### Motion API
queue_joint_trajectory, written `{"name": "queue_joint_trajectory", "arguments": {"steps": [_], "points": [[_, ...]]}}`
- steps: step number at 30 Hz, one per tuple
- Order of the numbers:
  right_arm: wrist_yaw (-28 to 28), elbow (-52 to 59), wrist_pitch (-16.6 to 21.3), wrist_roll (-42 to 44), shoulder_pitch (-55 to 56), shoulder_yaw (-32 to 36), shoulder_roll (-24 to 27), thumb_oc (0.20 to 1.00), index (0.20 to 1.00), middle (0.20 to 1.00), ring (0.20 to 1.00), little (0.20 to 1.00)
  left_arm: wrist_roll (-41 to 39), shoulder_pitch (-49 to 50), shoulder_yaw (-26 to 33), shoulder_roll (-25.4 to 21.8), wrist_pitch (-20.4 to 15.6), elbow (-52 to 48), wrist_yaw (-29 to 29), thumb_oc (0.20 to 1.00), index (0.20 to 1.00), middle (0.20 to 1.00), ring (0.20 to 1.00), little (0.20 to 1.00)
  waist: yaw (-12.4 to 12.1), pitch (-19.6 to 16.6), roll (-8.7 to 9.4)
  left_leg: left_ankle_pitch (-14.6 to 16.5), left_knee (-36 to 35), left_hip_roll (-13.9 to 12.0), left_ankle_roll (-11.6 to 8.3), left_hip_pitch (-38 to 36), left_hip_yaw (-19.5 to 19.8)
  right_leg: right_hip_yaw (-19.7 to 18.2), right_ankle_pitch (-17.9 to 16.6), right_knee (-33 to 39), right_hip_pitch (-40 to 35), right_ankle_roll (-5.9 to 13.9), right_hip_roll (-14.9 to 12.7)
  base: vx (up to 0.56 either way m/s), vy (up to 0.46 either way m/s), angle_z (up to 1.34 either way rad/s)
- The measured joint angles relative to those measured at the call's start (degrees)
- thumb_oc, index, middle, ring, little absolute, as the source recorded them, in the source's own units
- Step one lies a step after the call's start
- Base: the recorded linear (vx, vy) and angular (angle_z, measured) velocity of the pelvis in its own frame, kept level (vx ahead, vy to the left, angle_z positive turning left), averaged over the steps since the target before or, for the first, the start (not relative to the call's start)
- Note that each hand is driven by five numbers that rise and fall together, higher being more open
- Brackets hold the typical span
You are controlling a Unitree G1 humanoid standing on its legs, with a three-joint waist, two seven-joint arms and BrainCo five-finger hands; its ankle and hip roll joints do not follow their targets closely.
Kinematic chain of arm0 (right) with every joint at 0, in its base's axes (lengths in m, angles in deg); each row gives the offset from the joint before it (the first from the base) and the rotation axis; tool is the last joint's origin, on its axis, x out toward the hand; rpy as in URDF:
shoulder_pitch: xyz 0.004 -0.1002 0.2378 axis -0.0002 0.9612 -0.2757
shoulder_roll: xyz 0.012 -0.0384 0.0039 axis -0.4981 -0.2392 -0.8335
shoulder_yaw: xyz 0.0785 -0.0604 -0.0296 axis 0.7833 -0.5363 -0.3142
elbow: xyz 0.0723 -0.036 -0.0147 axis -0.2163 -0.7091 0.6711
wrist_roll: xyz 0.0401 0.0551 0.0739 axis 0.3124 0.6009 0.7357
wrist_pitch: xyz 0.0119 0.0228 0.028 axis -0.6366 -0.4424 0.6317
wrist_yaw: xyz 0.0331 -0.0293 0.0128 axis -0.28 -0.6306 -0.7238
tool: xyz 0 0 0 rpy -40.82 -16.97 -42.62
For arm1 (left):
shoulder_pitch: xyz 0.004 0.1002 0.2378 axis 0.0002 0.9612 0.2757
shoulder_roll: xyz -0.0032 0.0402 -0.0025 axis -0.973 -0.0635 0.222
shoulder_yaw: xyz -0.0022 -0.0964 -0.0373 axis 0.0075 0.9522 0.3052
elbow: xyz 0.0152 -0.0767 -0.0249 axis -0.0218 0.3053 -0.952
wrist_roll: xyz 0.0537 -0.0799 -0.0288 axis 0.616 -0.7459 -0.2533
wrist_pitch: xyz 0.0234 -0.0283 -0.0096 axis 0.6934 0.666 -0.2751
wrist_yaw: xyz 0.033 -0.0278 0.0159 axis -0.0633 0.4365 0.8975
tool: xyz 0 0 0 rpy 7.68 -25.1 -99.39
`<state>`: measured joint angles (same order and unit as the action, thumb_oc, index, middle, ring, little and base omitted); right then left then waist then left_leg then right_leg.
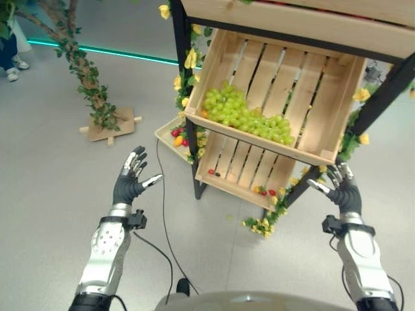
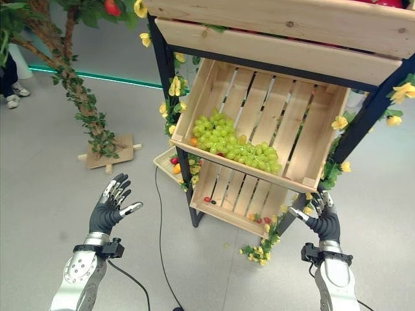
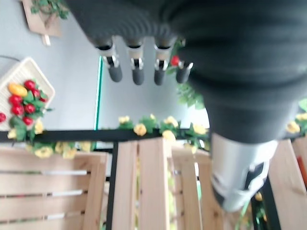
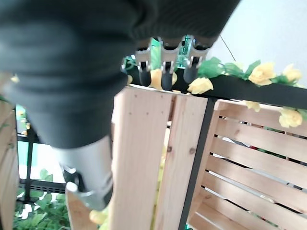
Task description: Pick up the fruits from the basket on one side to the basket on the other side
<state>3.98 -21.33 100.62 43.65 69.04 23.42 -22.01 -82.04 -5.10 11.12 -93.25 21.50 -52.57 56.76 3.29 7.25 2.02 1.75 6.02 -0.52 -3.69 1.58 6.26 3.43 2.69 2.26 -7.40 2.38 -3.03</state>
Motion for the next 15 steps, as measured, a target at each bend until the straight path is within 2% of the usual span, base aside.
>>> {"name": "queue_joint_trajectory", "arguments": {"steps": [1,2,3,4,5,6,7,8,9,10,11,12,13,14,15], "points": [[-0.17,0.0,0.04,0.0,-0.05,-0.14,-0.04,1.0,1.0,1.0,1.0,1.0,0.01,-0.46,-0.14,0.05,-0.07,0.11,0.18,1.0,1.0,1.0,1.0,1.0,0.82,0.18,0.02,1.08,1.44,0.4,0.32,0.21,0.19,-0.78,0.25,-1.4,0.81,0.19,-0.25,-0.2,0.379,-0.58],[-0.71,0.0,0.0,0.0,-0.25,-0.62,0.08,1.0,1.0,1.0,1.0,1.0,0.01,-1.06,0.0,0.06,-0.54,0.08,0.38,1.0,1.0,1.0,1.0,1.0,0.22,0.69,-0.27,1.51,1.77,0.91,0.89,-0.01,0.24,-2.02,1.69,-4.68,2.03,0.97,-0.41,-0.23,0.313,-0.35],[-0.82,0.06,0.06,0.0,0.05,-0.67,0.05,1.0,1.0,1.0,1.0,1.0,0.03,-1.72,-0.14,0.01,-0.65,0.13,0.54,1.0,1.0,1.0,1.0,1.0,1.61,0.98,0.22,1.65,2.32,1.49,1.23,0.07,0.02,-2.45,2.16,-5.93,3.02,1.3,-1.11,-0.41,0.436,-0.65],[-1.29,0.0,-0.03,-0.01,-0.33,-1.0,-0.69,1.0,1.0,1.0,1.0,1.0,0.04,-2.3,-0.05,-0.1,-1.44,-0.24,1.35,1.0,1.0,1.0,1.0,1.0,2.12,1.47,0.45,1.98,2.99,2.22,1.99,0.43,-0.67,-5.22,2.45,-9.15,6.04,2.14,-1.41,-0.25,0.229,-0.79],[-1.38,0.08,-0.03,-0.01,-1.39,-1.8,-0.81,1.0,1.0,1.0,1.0,1.0,0.06,-2.53,-0.02,-0.59,-1.84,-0.19,1.54,1.0,1.0,1.0,1.0,1.0,0.93,1.82,0.67,2.04,2.36,2.22,2.5,0.05,-1.53,-6.73,2.56,-10.18,7.28,2.72,-1.9,-0.27,0.171,-1.2],[-1.33,-0.13,-0.02,-0.07,-2.18,-2.49,-0.77,1.0,1.0,1.0,1.0,1.0,0.31,-2.98,0.05,-0.57,-1.97,0.05,1.91,1.0,1.0,1.0,1.0,1.0,1.01,2.09,1.06,2.02,2.44,2.3,2.98,0.1,-2.87,-8.42,1.98,-10.31,8.94,3.37,-2.74,-0.32,0.207,-1.46],[-1.38,-0.88,-0.1,-0.1,-3.95,-3.68,-0.6,1.0,1.0,1.0,1.0,1.0,1.31,-3.51,-0.2,-0.65,-2.05,0.16,2.51,1.0,1.0,1.0,1.0,1.0,0.92,2.29,1.24,1.64,1.86,2.93,3.97,0.3,-5.7,-8.88,-1.0,-8.55,10.85,4.59,-4.27,-0.36,0.2,-1.37],[-1.3,-0.74,0.08,-0.09,-4.07,-3.65,-1.58,1.0,1.0,1.0,1.0,1.0,2.07,-4.11,-0.41,-0.84,-2.32,-0.12,2.81,1.0,1.0,1.0,1.0,1.0,2.07,2.65,1.3,2.43,3.85,3.68,4.56,1.76,-7.58,-8.86,-4.65,-6.1,11.51,4.93,-3.8,-0.47,0.277,-1.94],[-1.27,-0.71,0.03,-0.1,-6.91,-4.5,-2.06,1.0,1.0,1.0,1.0,1.0,2.4,-4.24,-0.2,-2.41,-2.84,-0.43,3.28,1.0,1.0,1.0,1.0,1.0,-0.2,3.74,0.3,3.39,4.48,2.34,5.62,3.33,-10.25,-8.44,-9.71,-4.06,13.55,6.23,-3.29,-0.24,0.117,-1.73],[-1.29,-0.71,0.0,-0.16,-7.4,-5.33,-2.19,1.0,1.0,1.0,1.0,1.0,3.13,-4.61,0.23,-3.01,-2.68,-0.22,3.5,1.0,1.0,1.0,1.0,1.0,-0.55,4.26,-0.09,3.21,4.82,1.38,6.45,4.07,-13.55,-4.61,-7.0,-7.81,15.31,6.77,-3.72,-0.35,0.154,-1.82],[-1.34,-0.05,-0.05,-0.45,-5.34,-5.5,-1.85,1.0,1.0,1.0,1.0,1.0,4.64,-5.77,0.36,-2.65,-2.48,-0.1,3.89,1.0,1.0,1.0,1.0,1.0,-0.83,4.25,-0.63,3.34,4.23,1.95,6.58,3.96,-13.77,-1.1,-1.89,-14.44,16.5,5.12,-4.44,-0.3,0.046,-0.99],[-1.35,-0.06,-0.15,-0.56,-4.68,-5.48,-1.71,1.0,1.0,1.0,1.0,1.0,4.65,-5.9,0.37,-2.53,-2.69,-0.2,4.05,1.0,1.0,1.0,1.0,1.0,-0.77,4.21,-0.87,2.47,4.22,2.16,7.61,4.14,-14.08,-0.82,-1.34,-14.7,14.76,5.4,-4.71,-0.31,0.046,-0.66],[-1.62,-0.32,-0.16,-0.61,-4.0,-6.18,-1.4,1.0,1.0,1.0,1.0,1.0,5.57,-5.38,1.08,-1.81,-2.87,-0.23,4.38,1.0,1.0,1.0,1.0,1.0,-0.26,3.99,-1.53,1.9,4.14,0.65,8.22,5.04,-18.68,1.43,4.52,-28.81,15.77,4.99,-4.56,-0.43,-0.074,-0.38],[-2.09,-0.2,-0.35,-0.64,-2.17,-6.47,-1.44,1.0,1.0,1.0,1.0,1.0,6.8,-5.51,1.55,-0.97,-2.86,-0.71,4.49,1.0,1.0,1.0,1.0,1.0,-1.14,3.64,-1.62,0.71,2.27,0.08,7.79,3.46,-19.94,1.64,6.74,-37.51,15.14,3.96,-4.3,-0.26,-0.082,-0.52],[-2.43,0.01,-0.5,-0.74,-1.36,-6.46,-1.41,1.0,1.0,1.0,1.0,1.0,6.84,-4.89,1.51,-1.27,-2.94,-1.3,4.62,1.0,1.0,1.0,1.0,1.0,-1.66,2.93,-0.9,-0.49,1.41,0.02,7.96,3.53,-21.5,1.71,7.65,-37.01,12.58,5.28,-4.01,-0.34,-0.127,-0.54]]}}
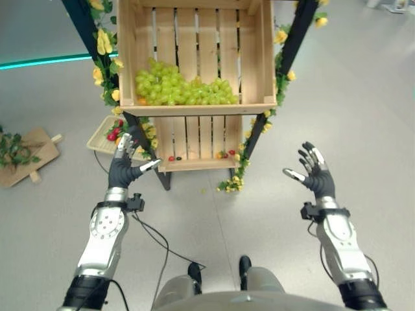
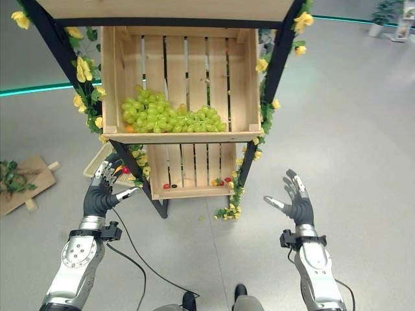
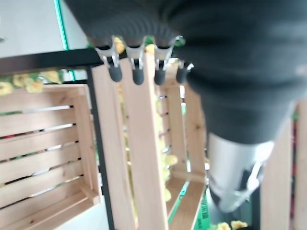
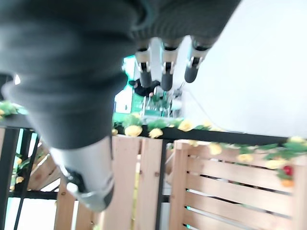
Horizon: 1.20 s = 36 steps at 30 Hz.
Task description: Pick up the fruits from the basket on one side to the basket on the other side
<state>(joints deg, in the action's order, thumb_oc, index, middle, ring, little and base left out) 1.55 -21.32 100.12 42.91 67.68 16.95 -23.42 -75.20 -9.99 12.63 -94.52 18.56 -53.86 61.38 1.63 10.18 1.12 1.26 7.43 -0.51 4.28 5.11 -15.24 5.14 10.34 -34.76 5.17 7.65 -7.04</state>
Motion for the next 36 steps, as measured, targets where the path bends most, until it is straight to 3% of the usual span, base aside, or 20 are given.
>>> {"name": "queue_joint_trajectory", "arguments": {"steps": [1,3,5,6,7,9,11,12,13,14,16,17,18,19,20,22,23,28,34,36], "points": [[-0.05,0.05,-0.05,-0.1,-0.12,-0.14,-0.07,1.0,1.0,1.0,1.0,1.0,-0.02,0.28,0.46,-0.44,-0.01,-0.5,0.24,1.0,1.0,1.0,1.0,1.0,-1.56,-0.46,0.4,0.03,0.59,-0.1,0.06,1.06,-0.46,-0.84,1.08,-2.01,-1.03,1.33,-0.12,-0.37,-0.205,-0.63],[-0.02,0.36,-0.25,-0.36,-0.33,0.02,0.18,1.0,1.0,1.0,1.0,1.0,0.0,0.08,0.9,-0.35,0.08,-0.64,0.83,1.0,1.0,1.0,1.0,1.0,-3.21,-1.0,1.51,-1.18,2.01,-0.17,-0.41,3.07,-0.04,-2.63,2.26,4.19,-7.17,3.34,-0.09,-0.48,-0.297,-0.6],[0.03,1.32,-0.18,-0.37,-1.16,-0.11,0.49,1.0,1.0,1.0,1.0,1.0,0.0,0.08,1.07,-0.24,0.08,-0.48,1.56,1.0,1.0,1.0,1.0,1.0,-4.33,-1.51,2.08,-2.03,4.43,-0.64,-1.88,6.8,3.0,-3.66,4.62,13.8,-11.27,3.22,0.03,-0.5,-0.365,-0.58],[0.18,1.22,-0.22,-0.35,-2.75,-0.94,0.8,1.0,1.0,1.0,1.0,1.0,0.0,0.18,1.24,-0.4,0.11,-0.54,2.14,1.0,1.0,1.0,1.0,1.0,-5.96,-1.55,2.29,-3.2,4.94,-2.17,-3.29,8.73,2.43,1.56,5.81,20.46,-11.56,1.18,-0.44,-0.51,-0.404,-0.93],[0.28,1.16,-0.21,-0.33,-4.27,-2.2,1.1,1.0,1.0,1.0,1.0,1.0,0.0,0.92,1.45,-0.57,0.06,-0.53,2.58,1.0,1.0,1.0,1.0,1.0,-7.88,-1.7,2.8,-4.77,4.9,-3.91,-4.79,10.08,2.23,6.43,6.71,24.86,-11.23,-2.26,0.36,-0.51,-0.412,-1.0],[0.55,0.8,-0.13,-0.33,-4.35,-2.65,1.63,1.0,1.0,1.0,1.0,1.0,0.02,2.14,1.06,0.85,0.38,-0.54,2.85,1.0,1.0,1.0,1.0,1.0,-7.71,-1.81,0.24,-8.17,2.49,-7.41,-7.18,10.51,4.42,6.54,3.19,28.86,-11.52,-4.91,4.87,-0.35,-0.369,-0.45],[0.83,0.9,0.31,-0.33,-2.04,-2.57,3.06,1.0,1.0,1.0,1.0,1.0,0.02,3.85,0.74,1.41,0.19,-0.33,2.92,1.0,1.0,1.0,1.0,1.0,-7.52,-2.0,-1.06,-11.21,-2.58,-8.92,-8.96,9.15,6.89,6.54,1.9,30.18,-11.83,-6.7,8.58,-0.26,-0.322,0.23],[0.84,0.72,0.4,-0.34,1.05,-2.12,4.67,1.0,1.0,1.0,1.0,1.0,0.05,4.9,0.73,1.55,0.19,0.07,3.27,1.0,1.0,1.0,1.0,1.0,-6.76,-1.65,-1.59,-11.62,-6.73,-9.7,-10.08,8.23,8.69,6.22,0.79,31.98,-12.81,-8.83,11.02,-0.21,-0.292,0.61],[0.85,0.55,0.36,-0.35,2.21,-1.67,5.0,1.0,1.0,1.0,1.0,1.0,0.05,5.34,0.83,1.48,0.39,0.46,3.46,1.0,1.0,1.0,1.0,1.0,-6.74,-1.48,-1.31,-10.89,-7.75,-9.98,-11.25,7.77,9.23,6.32,0.59,32.76,-13.11,-10.13,11.39,-0.27,-0.269,0.49],[1.07,0.02,0.62,-0.19,3.01,-1.23,5.29,1.0,1.0,1.0,1.0,1.0,0.0,6.03,0.85,1.56,0.42,1.01,3.89,1.0,1.0,1.0,1.0,1.0,-6.95,-0.97,-0.94,-9.39,-7.8,-9.94,-11.62,6.73,9.46,6.72,-0.53,32.51,-12.97,-11.47,11.92,-0.35,-0.329,0.2],[0.73,0.2,0.72,-0.06,3.51,-0.16,6.07,1.0,1.0,1.0,1.0,1.0,0.09,6.76,1.07,2.33,0.45,1.19,3.99,1.0,1.0,1.0,1.0,1.0,-6.74,-0.36,-2.22,-8.9,-7.5,-10.0,-11.88,6.52,9.81,8.67,-1.44,32.9,-13.34,-12.59,12.78,-0.24,-0.16,0.29],[0.56,0.05,0.53,0.06,3.55,-0.06,5.7,1.0,1.0,1.0,1.0,1.0,0.2,7.2,1.25,1.89,0.57,1.27,4.0,1.0,1.0,1.0,1.0,1.0,-5.61,0.73,-1.0,-8.0,-3.8,-9.27,-11.72,7.32,9.49,9.26,-2.19,33.75,-13.46,-13.45,11.89,-0.24,-0.135,0.27],[0.56,0.04,0.55,0.16,3.43,-0.19,5.33,1.0,1.0,1.0,1.0,1.0,0.19,7.0,1.26,1.95,0.53,1.27,3.97,1.0,1.0,1.0,1.0,1.0,-5.46,0.68,-0.64,-7.74,-0.74,-7.9,-12.02,7.09,9.9,9.37,-2.85,34.1,-13.08,-13.65,11.19,-0.31,-0.162,0.03],[0.18,0.09,0.57,0.16,2.57,-0.53,5.12,1.0,1.0,1.0,1.0,1.0,0.16,6.8,1.13,2.44,0.43,1.22,3.93,1.0,1.0,1.0,1.0,1.0,-5.38,1.24,0.47,-6.82,3.95,-4.24,-13.19,6.5,14.71,8.67,-3.4,34.21,-12.83,-13.45,9.75,-0.16,-0.054,-0.06],[0.04,0.1,0.58,0.17,1.94,-0.54,5.15,1.0,1.0,1.0,1.0,1.0,0.17,6.78,1.09,2.63,0.38,1.22,3.81,1.0,1.0,1.0,1.0,1.0,-5.35,1.47,0.71,-6.16,4.02,-2.62,-13.31,5.15,16.81,8.39,-3.57,34.33,-12.64,-13.36,9.26,-0.13,-0.034,-0.02],[-0.08,0.13,0.58,0.18,0.52,-0.57,5.1,1.0,1.0,1.0,1.0,1.0,0.2,6.58,1.06,2.76,0.32,0.54,3.75,1.0,1.0,1.0,1.0,1.0,-3.48,1.7,0.94,-4.01,3.61,1.19,-10.96,2.71,21.92,4.26,-4.28,34.36,-11.49,-13.36,8.96,-0.02,0.019,-0.23],[-0.44,0.02,0.61,0.15,-0.12,-0.57,5.1,1.0,1.0,1.0,1.0,1.0,0.21,6.81,1.14,2.81,0.1,0.17,3.79,1.0,1.0,1.0,1.0,1.0,-4.26,1.68,0.74,-3.39,0.54,1.14,-9.41,-0.13,21.53,1.19,-4.95,34.95,-11.66,-13.05,8.97,0.04,0.047,-0.54],[-0.64,0.29,0.57,0.15,-0.44,0.41,5.05,1.0,1.0,1.0,1.0,1.0,1.78,3.98,1.08,2.67,-0.2,-1.11,3.95,1.0,1.0,1.0,1.0,1.0,-1.26,1.7,-0.47,-2.15,-5.32,-0.01,-8.57,-5.54,21.08,-0.78,-5.46,36.78,-13.59,-12.3,9.86,0.04,0.05,-0.28],[-0.76,1.27,0.68,0.16,-0.12,1.64,4.71,1.0,1.0,1.0,1.0,1.0,2.33,1.28,0.67,1.92,-0.56,-2.26,4.3,1.0,1.0,1.0,1.0,1.0,2.0,1.33,-0.7,-1.18,-6.58,-0.06,-7.54,-8.65,16.99,-6.16,-6.63,36.7,-12.12,-9.91,8.47,-0.01,0.094,-0.78],[-1.1,1.89,0.67,0.15,0.36,2.27,4.55,1.0,1.0,1.0,1.0,1.0,2.29,1.48,0.77,1.79,-0.59,-3.25,4.34,1.0,1.0,1.0,1.0,1.0,3.67,1.08,-1.02,-0.45,-7.02,-0.05,-6.59,-9.65,13.46,-10.41,-7.3,36.16,-10.84,-9.41,8.73,-0.03,0.113,-1.04]]}}
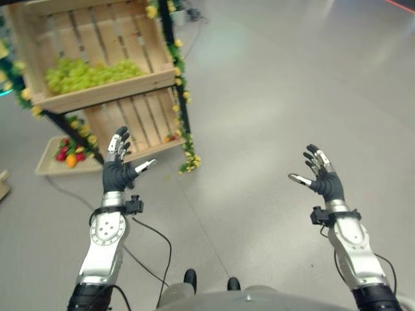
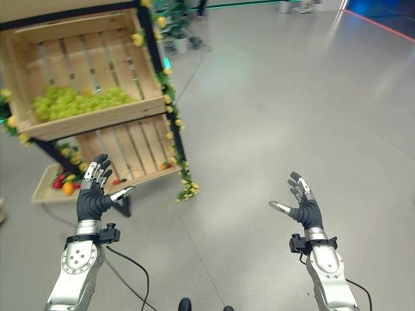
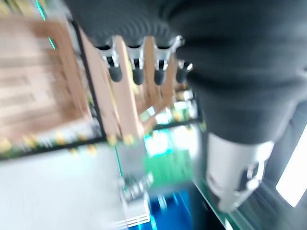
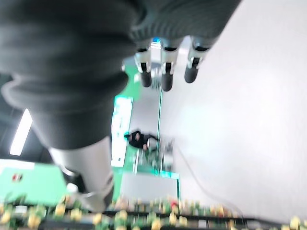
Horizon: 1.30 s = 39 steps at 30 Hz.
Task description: Pick up the fruits from the basket on one side to the basket on the other side
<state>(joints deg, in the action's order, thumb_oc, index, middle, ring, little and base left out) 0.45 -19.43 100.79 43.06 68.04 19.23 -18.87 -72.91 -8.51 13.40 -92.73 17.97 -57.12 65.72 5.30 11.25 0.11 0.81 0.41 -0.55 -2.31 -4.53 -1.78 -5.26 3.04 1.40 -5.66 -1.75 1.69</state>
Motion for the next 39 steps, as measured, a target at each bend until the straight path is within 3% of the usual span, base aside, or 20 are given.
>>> {"name": "queue_joint_trajectory", "arguments": {"steps": [3,10,12,13,14,16,17,22,23,26,27,28,29,30,31,33,34,36,38,39], "points": [[0.06,1.43,0.02,0.0,0.67,2.89,0.35,1.0,1.0,1.0,1.0,1.0,-0.06,-1.53,-0.76,-0.25,-0.49,-0.27,-0.36,1.0,1.0,1.0,1.0,1.0,3.9,-0.6,-0.73,1.39,-1.17,-1.03,0.22,-0.41,-3.77,-3.35,-1.1,-1.61,3.93,1.44,0.25,-0.04,0.135,-1.25],[2.11,1.79,0.4,-0.13,-0.01,6.75,1.09,1.0,1.0,1.0,1.0,1.0,-0.02,-3.72,-3.1,-0.7,-1.39,-0.11,-0.8,1.0,1.0,1.0,1.0,1.0,8.52,-0.99,-2.44,2.65,-2.59,-0.82,1.77,-0.84,-17.69,-10.71,-3.34,-5.84,12.9,4.86,0.09,-0.08,0.061,-1.31],[3.22,1.29,0.39,-0.68,-1.92,6.48,0.88,1.0,1.0,1.0,1.0,1.0,0.02,-3.79,-2.55,-1.29,-1.59,-0.03,-0.88,1.0,1.0,1.0,1.0,1.0,6.36,-0.32,-3.23,3.48,-2.53,-2.07,1.5,-0.79,-27.69,-0.66,-3.81,-6.45,18.18,5.35,-2.19,-0.01,-0.219,-2.1],[3.97,1.39,0.47,-1.1,-2.16,6.61,0.9,1.0,1.0,1.0,1.0,1.0,0.22,-4.14,-2.35,-1.61,-1.36,-0.07,-0.88,1.0,1.0,1.0,1.0,1.0,5.14,-0.05,-3.58,3.89,-1.35,-3.48,0.98,-0.59,-32.63,16.12,-2.84,-8.1,20.19,4.84,-6.36,0.03,-0.173,-2.23],[4.53,1.18,0.5,-1.31,-1.68,6.72,0.63,1.0,1.0,1.0,1.0,1.0,0.35,-4.15,-2.3,-2.37,-1.68,-0.15,-0.65,1.0,1.0,1.0,1.0,1.0,3.12,0.12,-2.98,4.56,0.15,-4.37,0.44,-1.19,-34.48,26.45,-2.17,-9.85,20.21,5.05,-10.14,0.03,-0.161,-1.82],[4.99,1.53,0.61,-1.75,-0.58,6.84,0.97,1.0,1.0,1.0,1.0,1.0,0.62,-3.56,-2.09,-3.19,-1.7,-0.03,-0.6,1.0,1.0,1.0,1.0,1.0,2.51,-0.47,-1.66,5.9,1.07,-5.05,-1.5,-2.8,-34.04,30.54,-3.59,-9.64,18.31,5.16,-13.71,0.05,-0.148,-1.26],[5.1,1.42,0.66,-2.21,-0.77,6.85,0.73,1.0,1.0,1.0,1.0,1.0,1.16,-2.73,-1.46,-3.42,-1.7,0.08,-0.49,1.0,1.0,1.0,1.0,1.0,0.71,-0.41,-1.31,6.33,1.82,-5.52,-2.27,-4.25,-36.37,36.21,-5.32,-11.38,18.02,3.43,-15.76,0.13,-0.241,-1.46],[5.53,0.97,0.85,-2.65,1.29,10.55,1.14,1.0,1.0,1.0,1.0,1.0,1.31,-5.46,-2.66,-1.48,-1.26,0.92,-1.69,1.0,1.0,1.0,1.0,1.0,6.62,-0.21,-2.59,6.0,7.46,-11.14,-1.92,-4.66,-32.59,31.34,0.64,-17.17,18.13,1.56,-10.8,0.22,-0.298,-0.26],[5.62,1.06,0.86,-2.71,1.06,10.71,1.05,1.0,1.0,1.0,1.0,1.0,1.07,-5.47,-2.65,-1.57,-1.24,1.15,-1.84,1.0,1.0,1.0,1.0,1.0,6.0,-0.41,-2.47,6.17,11.28,-12.98,-2.07,-4.46,-33.08,29.5,1.42,-17.24,17.66,0.74,-9.77,0.29,-0.504,-0.92],[5.69,0.8,1.05,-2.42,1.15,10.98,0.82,1.0,1.0,1.0,1.0,1.0,0.05,-6.03,-4.17,-1.71,-1.01,2.43,-3.14,1.0,1.0,1.0,1.0,1.0,5.59,-0.84,-1.9,3.91,29.54,-20.73,-4.68,-1.11,-29.15,24.57,1.58,-13.55,13.56,-2.64,-3.94,0.22,-0.345,-1.03],[5.79,1.11,1.09,-2.2,1.17,10.99,0.84,1.0,1.0,1.0,1.0,1.0,-0.16,-5.9,-4.74,-1.78,-0.96,2.44,-3.48,1.0,1.0,1.0,1.0,1.0,5.85,-1.08,-1.62,4.54,30.98,-21.11,-5.62,-0.35,-28.74,25.31,1.46,-12.52,12.76,-2.95,-3.75,0.1,-0.164,-1.0],[5.83,0.34,1.31,-2.08,0.96,10.79,1.13,1.0,1.0,1.0,1.0,1.0,-1.57,-6.18,-5.94,-1.47,-0.82,2.45,-4.41,1.0,1.0,1.0,1.0,1.0,5.75,-1.18,-0.94,-1.63,37.42,-19.6,-5.54,3.39,-21.53,20.87,1.33,-11.34,11.54,-3.69,-1.61,0.02,0.005,-0.88],[5.86,0.0,1.08,-1.98,0.55,10.68,1.01,1.0,1.0,1.0,1.0,1.0,-2.4,-6.01,-6.89,-1.44,-0.42,1.94,-4.81,1.0,1.0,1.0,1.0,1.0,5.2,-1.1,-0.09,-1.32,40.65,-17.09,-5.53,4.62,-17.19,17.93,0.71,-10.73,11.21,-4.05,-0.65,0.1,0.023,-2.03],[6.01,0.28,0.92,-1.42,-1.13,7.4,1.46,1.0,1.0,1.0,1.0,1.0,-3.0,-4.51,-8.54,-1.88,-0.09,0.92,-6.21,1.0,1.0,1.0,1.0,1.0,1.95,-1.27,1.69,4.65,41.11,-5.85,-6.73,6.71,-5.2,10.79,-1.26,-8.01,10.31,-4.04,-1.05,0.2,0.035,-1.96],[5.69,0.82,1.11,-1.42,-1.51,6.42,1.54,1.0,1.0,1.0,1.0,1.0,-3.11,-5.02,-9.48,-2.16,0.38,1.32,-7.25,1.0,1.0,1.0,1.0,1.0,1.99,-1.13,2.13,6.31,39.71,-3.41,-6.33,8.19,-3.75,9.85,-1.82,-6.1,9.01,-4.02,-0.9,0.13,0.031,-1.64],[4.58,0.38,1.13,-1.24,-0.38,4.92,0.74,1.0,1.0,1.0,1.0,1.0,-4.33,-5.76,-11.47,-1.9,0.54,2.57,-9.25,1.0,1.0,1.0,1.0,1.0,2.45,-0.95,3.19,9.1,29.01,-1.25,-2.23,11.39,-1.32,6.74,-2.66,-1.85,4.58,-3.7,0.04,0.28,0.129,-0.84],[4.47,0.2,1.23,-1.25,0.08,4.79,0.68,1.0,1.0,1.0,1.0,1.0,-5.0,-5.67,-11.52,-1.88,0.55,2.76,-9.57,1.0,1.0,1.0,1.0,1.0,2.59,-1.17,2.97,8.86,25.82,-1.49,-1.85,13.57,0.31,5.08,-2.54,-0.61,3.3,-3.41,1.07,0.31,0.142,-1.17],[4.56,-1.4,1.24,-1.25,0.07,4.07,0.54,1.0,1.0,1.0,1.0,1.0,-5.15,-5.53,-11.76,-2.24,0.54,3.36,-9.62,1.0,1.0,1.0,1.0,1.0,1.57,-2.02,2.06,8.08,14.53,-0.01,-1.22,14.21,10.37,0.7,-2.54,0.28,2.45,-3.36,2.03,0.21,0.121,-1.37],[3.61,-2.91,1.06,-1.63,-1.12,1.76,1.67,1.0,1.0,1.0,1.0,1.0,-5.05,-4.44,-11.41,-3.61,0.65,3.76,-9.59,1.0,1.0,1.0,1.0,1.0,-2.5,-2.18,1.61,6.54,8.88,4.61,-0.43,13.93,26.24,-10.81,-2.63,-0.62,1.99,-2.06,2.07,0.26,0.26,-2.57],[3.07,-2.23,1.07,-1.77,-0.39,1.38,2.78,1.0,1.0,1.0,1.0,1.0,-5.0,-4.86,-11.37,-3.86,0.63,3.92,-9.66,1.0,1.0,1.0,1.0,1.0,-2.19,-2.36,0.9,4.57,9.32,4.35,-0.14,15.03,24.14,-9.92,-1.94,-0.66,1.64,-1.52,2.13,0.18,0.292,-1.88]]}}
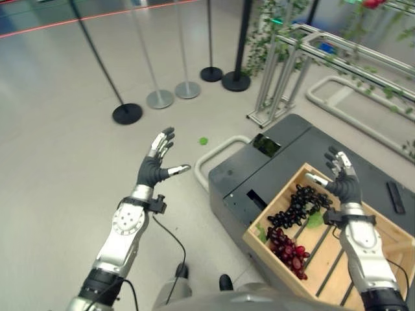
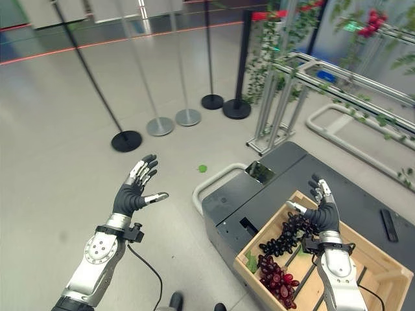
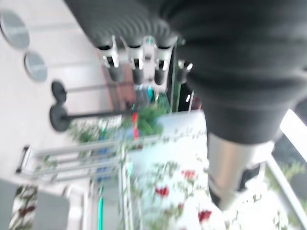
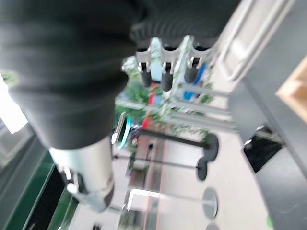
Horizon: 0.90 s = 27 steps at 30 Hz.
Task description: Pick up the fruits from the basket on one side to the basket on the other side
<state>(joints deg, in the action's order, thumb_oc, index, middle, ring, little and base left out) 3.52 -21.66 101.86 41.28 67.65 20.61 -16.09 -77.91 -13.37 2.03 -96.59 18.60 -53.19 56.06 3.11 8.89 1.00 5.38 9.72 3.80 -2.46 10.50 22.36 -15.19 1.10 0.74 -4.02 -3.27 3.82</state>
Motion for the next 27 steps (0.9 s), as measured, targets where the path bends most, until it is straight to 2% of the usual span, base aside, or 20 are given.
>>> {"name": "queue_joint_trajectory", "arguments": {"steps": [1,2,4,5,6,7,9,10,12,13,14,16,17,19,20,22,24,25,26,27], "points": [[-0.42,0.28,-0.01,-0.05,0.46,-0.09,0.69,1.0,1.0,1.0,1.0,1.0,-0.01,0.06,0.14,0.23,-0.14,-0.04,0.02,1.0,1.0,1.0,1.0,1.0,-0.23,-0.53,-1.25,-1.38,0.71,0.05,0.09,0.54,-1.3,0.38,0.9,-0.21,-0.93,0.7,0.51,0.17,0.342,-1.48],[-1.03,0.5,-0.17,-0.43,1.65,0.4,1.08,1.0,1.0,1.0,1.0,1.0,0.01,-0.1,-0.13,0.42,-0.16,0.27,-0.13,1.0,1.0,1.0,1.0,1.0,0.85,-0.94,-2.12,-4.27,3.02,-0.43,-0.37,0.26,-3.97,0.32,2.57,-0.65,-2.0,2.23,0.26,0.15,0.389,-1.26],[-1.36,1.09,-0.16,-0.51,2.86,0.48,0.54,1.0,1.0,1.0,1.0,1.0,0.03,-0.51,-0.27,-0.25,-0.18,0.2,-0.43,1.0,1.0,1.0,1.0,1.0,1.54,-1.84,-0.21,-3.67,2.75,1.15,1.85,-1.08,-7.5,0.74,4.3,-2.76,-0.33,3.97,-2.93,0.07,0.317,-1.05],[-1.38,1.05,-0.25,-0.75,3.03,1.38,-0.44,1.0,1.0,1.0,1.0,1.0,0.04,-2.64,-1.18,-0.93,-0.14,0.53,-0.48,1.0,1.0,1.0,1.0,1.0,3.15,-1.34,0.61,-4.84,0.38,2.69,3.74,-1.85,-9.0,0.41,5.86,-4.66,0.19,6.25,-4.67,0.02,0.223,-0.64],[-1.34,1.15,-0.28,-0.79,3.09,1.78,-0.75,1.0,1.0,1.0,1.0,1.0,0.1,-3.98,-1.79,-1.15,-0.01,0.53,-0.58,1.0,1.0,1.0,1.0,1.0,4.08,-1.67,1.11,-5.45,-0.71,3.37,4.77,-2.59,-10.45,0.46,5.79,-5.76,1.49,6.91,-5.61,0.03,0.45,-0.84],[-1.35,1.17,-0.33,-1.06,2.37,1.91,-1.41,1.0,1.0,1.0,1.0,1.0,0.12,-6.03,-2.81,-1.49,0.0,0.68,-0.53,1.0,1.0,1.0,1.0,1.0,3.98,-1.48,0.76,-6.16,-2.22,4.05,6.43,-3.12,-12.7,0.04,6.31,-8.0,3.32,8.8,-6.79,-0.03,0.333,-0.88],[-1.39,1.01,-0.55,-1.72,2.14,1.58,-1.64,1.0,1.0,1.0,1.0,1.0,0.14,-8.12,-4.0,-1.57,-0.05,0.89,-0.51,1.0,1.0,1.0,1.0,1.0,4.07,-1.03,-0.1,-6.42,-3.67,4.49,7.41,-4.55,-14.77,-0.13,5.97,-9.8,4.82,10.88,-7.79,-0.04,0.315,-1.0],[-1.32,0.95,-0.98,-1.75,1.01,1.19,-1.7,1.0,1.0,1.0,1.0,1.0,0.13,-8.82,-4.01,-1.56,-0.17,0.97,-0.47,1.0,1.0,1.0,1.0,1.0,2.96,-0.47,-1.11,-6.78,-5.44,4.9,8.04,-5.93,-16.31,-0.13,6.36,-10.96,6.35,12.74,-8.31,-0.06,0.186,-0.99],[-1.08,0.81,-1.15,-2.17,-0.13,0.53,-1.73,1.0,1.0,1.0,1.0,1.0,0.12,-9.02,-3.96,-1.59,-0.23,1.01,-0.3,1.0,1.0,1.0,1.0,1.0,3.75,-0.12,-1.68,-7.01,-6.47,5.1,8.5,-6.08,-19.96,-0.13,4.52,-10.51,8.2,14.98,-8.58,-0.14,0.196,-1.11],[-0.78,0.75,-1.21,-2.31,-1.64,-0.79,-1.81,1.0,1.0,1.0,1.0,1.0,0.11,-8.54,-2.96,-1.59,-0.21,1.04,-0.18,1.0,1.0,1.0,1.0,1.0,2.36,0.02,-1.69,-6.99,-7.16,4.88,8.73,-5.92,-23.68,0.82,3.88,-10.54,10.35,14.75,-9.19,-0.17,0.156,-1.65],[-0.68,-0.15,-1.18,-2.26,-2.88,-1.68,-2.01,1.0,1.0,1.0,1.0,1.0,0.09,-7.94,-2.16,-1.56,-0.12,1.01,-0.13,1.0,1.0,1.0,1.0,1.0,2.32,0.68,-1.88,-7.13,-8.52,3.83,9.51,-6.7,-29.85,6.3,3.62,-10.0,12.3,14.11,-10.04,-0.09,0.068,-1.57],[-0.43,-1.46,-1.23,-2.22,-3.61,-2.77,-2.51,1.0,1.0,1.0,1.0,1.0,0.09,-7.3,-1.27,-1.57,-0.1,1.11,-0.12,1.0,1.0,1.0,1.0,1.0,2.2,1.12,-1.91,-6.17,-9.09,2.72,10.34,-7.35,-32.15,10.71,3.41,-9.66,12.98,14.2,-10.44,-0.07,0.055,-1.14],[-0.48,-2.72,-1.29,-2.24,-3.6,-3.19,-2.49,1.0,1.0,1.0,1.0,1.0,0.07,-5.93,-0.1,-1.26,-0.16,1.04,-0.14,1.0,1.0,1.0,1.0,1.0,2.71,1.29,-1.85,-6.35,-10.35,1.5,10.51,-8.21,-35.91,12.89,3.46,-12.64,13.54,14.08,-10.39,-0.1,0.032,-0.96],[-0.52,-3.53,-2.21,-2.36,-3.33,-2.85,-2.17,1.0,1.0,1.0,1.0,1.0,-0.16,-2.73,2.02,-1.4,-0.15,0.81,-0.25,1.0,1.0,1.0,1.0,1.0,1.73,1.24,-2.01,-6.25,-11.04,-0.32,10.21,-8.55,-39.28,15.56,3.87,-16.78,14.27,13.43,-10.34,-0.06,-0.019,-1.04],[-0.53,-3.49,-2.37,-2.5,-3.25,-2.66,-2.13,1.0,1.0,1.0,1.0,1.0,-0.19,-1.66,2.7,-1.42,-0.05,0.81,-0.26,1.0,1.0,1.0,1.0,1.0,1.34,1.19,-1.91,-6.27,-11.14,-0.51,10.12,-8.52,-39.44,16.18,3.96,-16.99,14.06,13.27,-10.67,-0.06,-0.062,-1.0],[-0.53,-3.66,-2.46,-2.69,-2.82,-2.2,-2.1,1.0,1.0,1.0,1.0,1.0,-0.78,0.71,3.46,-1.34,0.4,0.78,-0.44,1.0,1.0,1.0,1.0,1.0,1.48,0.99,-1.46,-6.36,-11.22,-1.07,9.98,-8.51,-40.89,19.42,4.36,-16.31,10.98,12.97,-12.85,-0.05,-0.104,-0.62],[-0.57,-3.86,-2.64,-2.69,-3.42,-2.98,-2.4,1.0,1.0,1.0,1.0,1.0,-0.99,3.44,5.32,-0.27,0.7,0.73,-0.49,1.0,1.0,1.0,1.0,1.0,0.25,0.53,-1.0,-7.03,-12.68,-2.26,8.76,-9.11,-45.27,24.99,4.68,-14.5,8.92,12.55,-15.03,-0.01,-0.13,-0.93],[-0.67,-4.2,-2.78,-2.67,-3.85,-3.71,-2.96,1.0,1.0,1.0,1.0,1.0,-1.97,4.61,5.93,-0.86,1.05,0.75,-0.47,1.0,1.0,1.0,1.0,1.0,-1.98,-0.1,0.15,-7.34,-12.62,-2.18,7.75,-8.83,-44.96,26.99,3.45,-9.83,7.19,12.43,-16.01,0.02,-0.201,-0.94],[-0.67,-4.58,-3.09,-2.68,-4.2,-4.31,-3.26,1.0,1.0,1.0,1.0,1.0,-2.0,5.12,6.63,-0.98,1.21,0.96,-0.54,1.0,1.0,1.0,1.0,1.0,-2.56,-0.56,1.04,-7.43,-12.62,-2.06,7.24,-8.68,-45.2,27.94,2.74,-6.8,5.87,12.71,-16.22,0.04,-0.286,-0.89],[-0.72,-5.22,-3.46,-2.67,-4.59,-5.15,-4.65,1.0,1.0,1.0,1.0,1.0,-2.18,6.65,8.09,-1.04,1.46,0.97,-0.44,1.0,1.0,1.0,1.0,1.0,-2.6,-1.92,3.2,-7.6,-12.72,-1.87,6.01,-8.66,-45.95,29.14,-0.21,-1.07,3.59,13.01,-16.32,0.02,-0.149,-0.37]]}}
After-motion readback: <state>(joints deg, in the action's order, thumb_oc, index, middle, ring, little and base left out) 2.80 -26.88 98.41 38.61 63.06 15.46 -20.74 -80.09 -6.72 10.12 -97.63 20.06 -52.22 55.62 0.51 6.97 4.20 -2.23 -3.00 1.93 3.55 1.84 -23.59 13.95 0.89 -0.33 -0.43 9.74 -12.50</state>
